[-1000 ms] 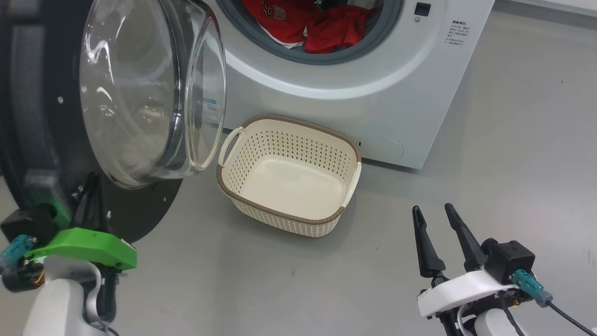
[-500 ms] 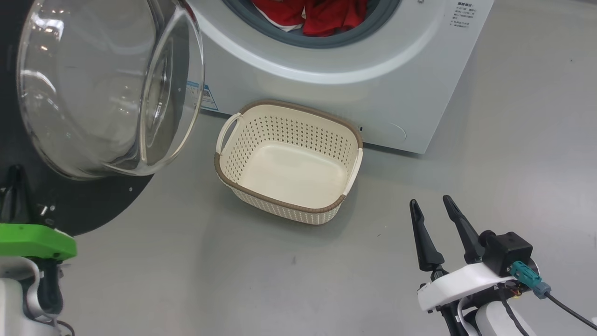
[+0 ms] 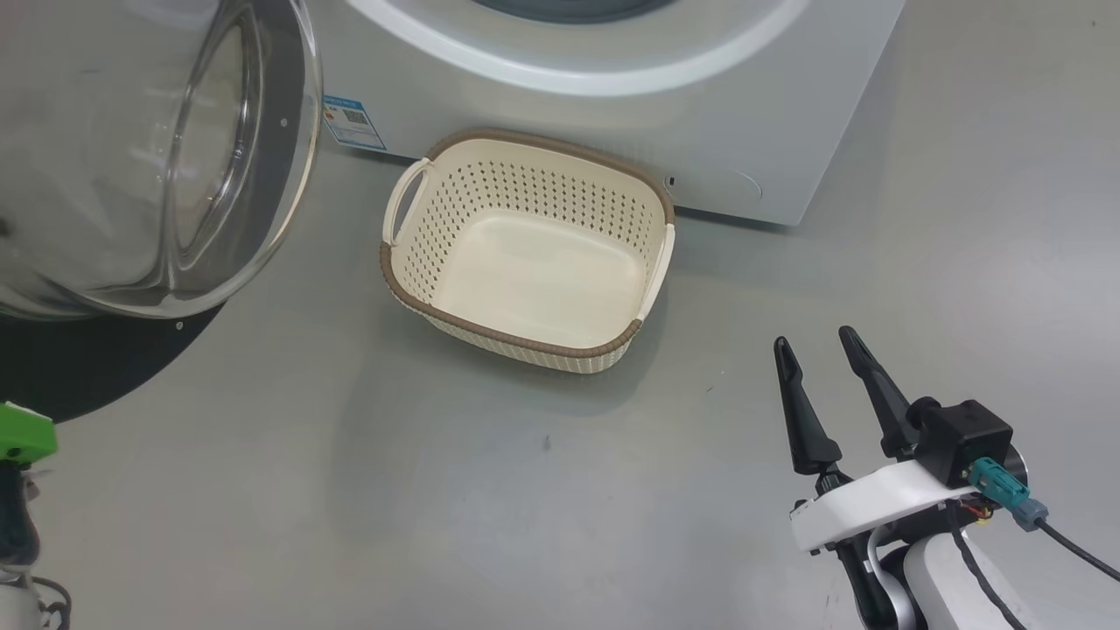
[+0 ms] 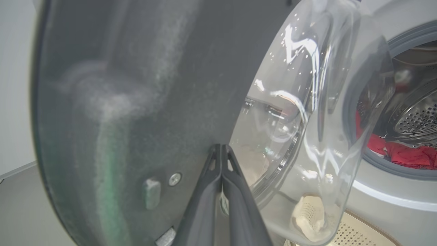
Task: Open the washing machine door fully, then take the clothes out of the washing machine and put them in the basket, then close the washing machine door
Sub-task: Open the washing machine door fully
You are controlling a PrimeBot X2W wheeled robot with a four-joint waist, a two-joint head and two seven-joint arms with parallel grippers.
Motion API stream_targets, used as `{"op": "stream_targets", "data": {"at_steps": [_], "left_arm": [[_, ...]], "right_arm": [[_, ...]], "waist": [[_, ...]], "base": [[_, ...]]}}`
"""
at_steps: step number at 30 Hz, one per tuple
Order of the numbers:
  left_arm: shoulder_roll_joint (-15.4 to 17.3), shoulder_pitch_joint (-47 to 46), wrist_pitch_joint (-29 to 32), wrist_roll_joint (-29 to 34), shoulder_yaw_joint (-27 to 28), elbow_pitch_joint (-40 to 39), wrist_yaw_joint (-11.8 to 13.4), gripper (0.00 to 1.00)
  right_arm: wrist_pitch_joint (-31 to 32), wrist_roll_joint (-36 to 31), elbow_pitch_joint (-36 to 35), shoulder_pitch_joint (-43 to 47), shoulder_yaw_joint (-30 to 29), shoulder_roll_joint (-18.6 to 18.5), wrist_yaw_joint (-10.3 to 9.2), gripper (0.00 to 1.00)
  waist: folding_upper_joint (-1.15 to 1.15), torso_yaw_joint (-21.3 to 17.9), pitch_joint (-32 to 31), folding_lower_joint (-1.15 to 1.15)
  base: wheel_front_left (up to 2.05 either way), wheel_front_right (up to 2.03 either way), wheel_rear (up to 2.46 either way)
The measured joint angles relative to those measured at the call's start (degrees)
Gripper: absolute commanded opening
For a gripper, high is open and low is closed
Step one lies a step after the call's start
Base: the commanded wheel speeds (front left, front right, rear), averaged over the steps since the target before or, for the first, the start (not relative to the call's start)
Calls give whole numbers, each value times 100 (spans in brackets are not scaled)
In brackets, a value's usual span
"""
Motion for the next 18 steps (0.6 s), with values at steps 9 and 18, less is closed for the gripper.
{"op": "stream_targets", "data": {"at_steps": [9,18], "left_arm": [[93,-245,-11,-267,353,288,-3,0],[321,-492,-88,-319,501,582,-89,0]], "right_arm": [[66,-59,-113,-116,-85,-119,-65,100],[119,-92,-223,-256,-130,-169,-103,100]], "waist": [[0,-45,379,0],[0,-23,662,0]], "base": [[0,0,0],[0,0,0]]}}
